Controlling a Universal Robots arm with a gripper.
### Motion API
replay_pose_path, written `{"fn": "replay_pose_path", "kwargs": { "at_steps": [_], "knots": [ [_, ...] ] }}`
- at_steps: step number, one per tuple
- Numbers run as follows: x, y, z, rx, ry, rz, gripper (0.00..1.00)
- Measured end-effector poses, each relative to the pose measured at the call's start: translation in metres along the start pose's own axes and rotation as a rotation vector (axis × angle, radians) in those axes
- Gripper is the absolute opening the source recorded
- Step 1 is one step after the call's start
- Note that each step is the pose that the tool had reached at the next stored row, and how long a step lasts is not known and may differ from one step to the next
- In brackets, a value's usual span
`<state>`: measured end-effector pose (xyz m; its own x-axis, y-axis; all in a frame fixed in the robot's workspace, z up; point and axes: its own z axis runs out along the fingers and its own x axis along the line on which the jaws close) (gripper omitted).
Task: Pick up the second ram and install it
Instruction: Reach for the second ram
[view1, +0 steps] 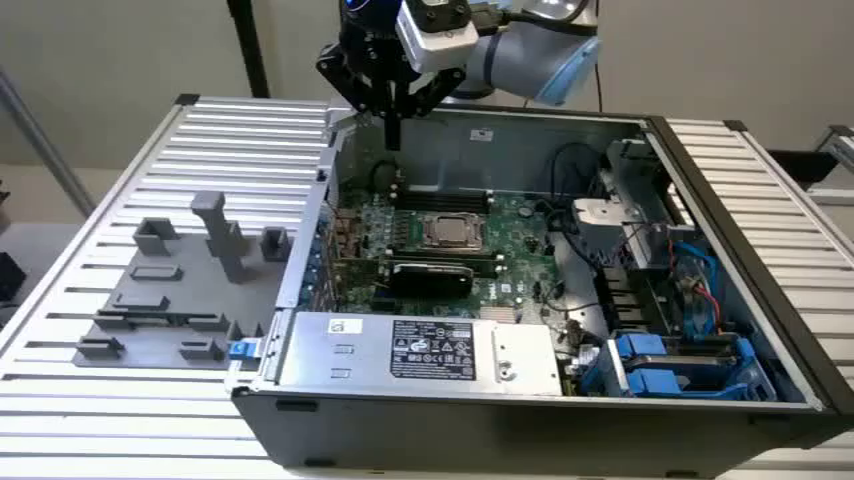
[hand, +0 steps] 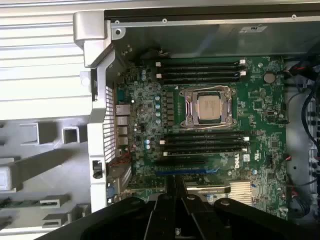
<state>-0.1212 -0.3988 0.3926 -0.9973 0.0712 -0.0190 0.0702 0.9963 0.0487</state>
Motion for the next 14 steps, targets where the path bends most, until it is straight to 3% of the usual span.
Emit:
{"fn": "replay_pose_path", "kwargs": {
  "at_steps": [14],
  "knots": [
    [0.0000,0.0000,0.0000,-0.0001,-0.0001,0.000,0.00]
  ]
}}
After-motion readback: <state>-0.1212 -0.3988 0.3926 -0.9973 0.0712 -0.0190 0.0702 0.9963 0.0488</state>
